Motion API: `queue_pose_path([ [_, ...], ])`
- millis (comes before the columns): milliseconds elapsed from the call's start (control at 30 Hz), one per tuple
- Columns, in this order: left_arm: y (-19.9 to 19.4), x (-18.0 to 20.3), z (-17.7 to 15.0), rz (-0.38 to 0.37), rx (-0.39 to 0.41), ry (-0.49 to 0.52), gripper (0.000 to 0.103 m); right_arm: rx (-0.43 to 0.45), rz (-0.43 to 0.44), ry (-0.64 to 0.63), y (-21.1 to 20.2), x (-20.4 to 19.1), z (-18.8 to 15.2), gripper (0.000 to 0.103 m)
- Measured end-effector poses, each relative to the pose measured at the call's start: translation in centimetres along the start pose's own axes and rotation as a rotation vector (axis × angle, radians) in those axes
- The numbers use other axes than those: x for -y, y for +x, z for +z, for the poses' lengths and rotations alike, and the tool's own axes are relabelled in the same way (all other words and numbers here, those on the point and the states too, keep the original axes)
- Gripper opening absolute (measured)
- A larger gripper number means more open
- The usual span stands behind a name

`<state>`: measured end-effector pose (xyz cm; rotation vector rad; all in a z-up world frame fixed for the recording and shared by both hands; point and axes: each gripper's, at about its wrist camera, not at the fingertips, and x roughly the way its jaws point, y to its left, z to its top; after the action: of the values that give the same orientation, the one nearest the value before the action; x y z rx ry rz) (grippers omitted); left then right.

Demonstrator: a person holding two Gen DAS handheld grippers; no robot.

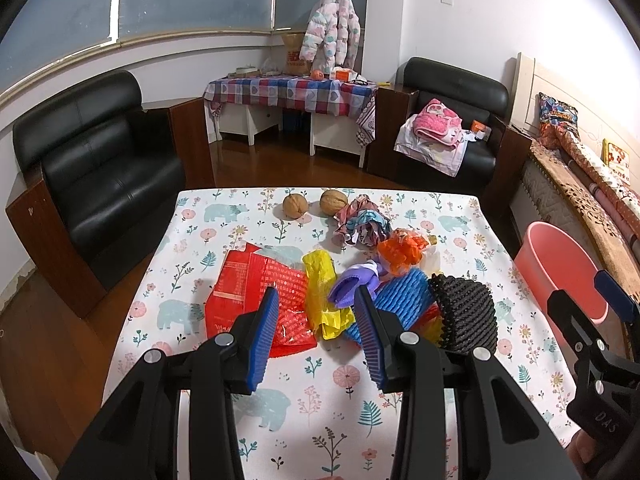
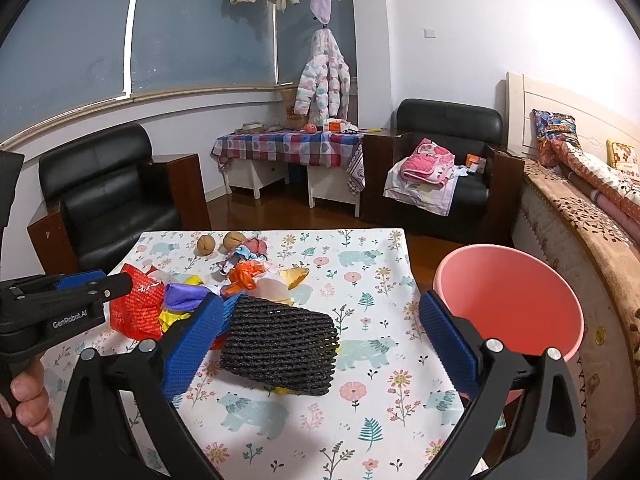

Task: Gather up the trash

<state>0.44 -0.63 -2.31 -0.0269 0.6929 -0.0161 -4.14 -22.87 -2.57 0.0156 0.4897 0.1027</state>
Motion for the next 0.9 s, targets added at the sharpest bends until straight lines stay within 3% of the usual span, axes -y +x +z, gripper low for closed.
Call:
queue_pose_path([
  [433, 0.3, 0.0, -0.3, -0.006, -0.007, 0.001, 0.039, -0.022, 0.013, 0.003, 0.2, 0.1, -0.3, 0.095],
  [900, 0.1, -2.2, -0.3, -0.159, 0.009, -0.036, 0.043, -0.059, 0.037, 0.000, 0.8, 0.1, -0.5, 0.095],
])
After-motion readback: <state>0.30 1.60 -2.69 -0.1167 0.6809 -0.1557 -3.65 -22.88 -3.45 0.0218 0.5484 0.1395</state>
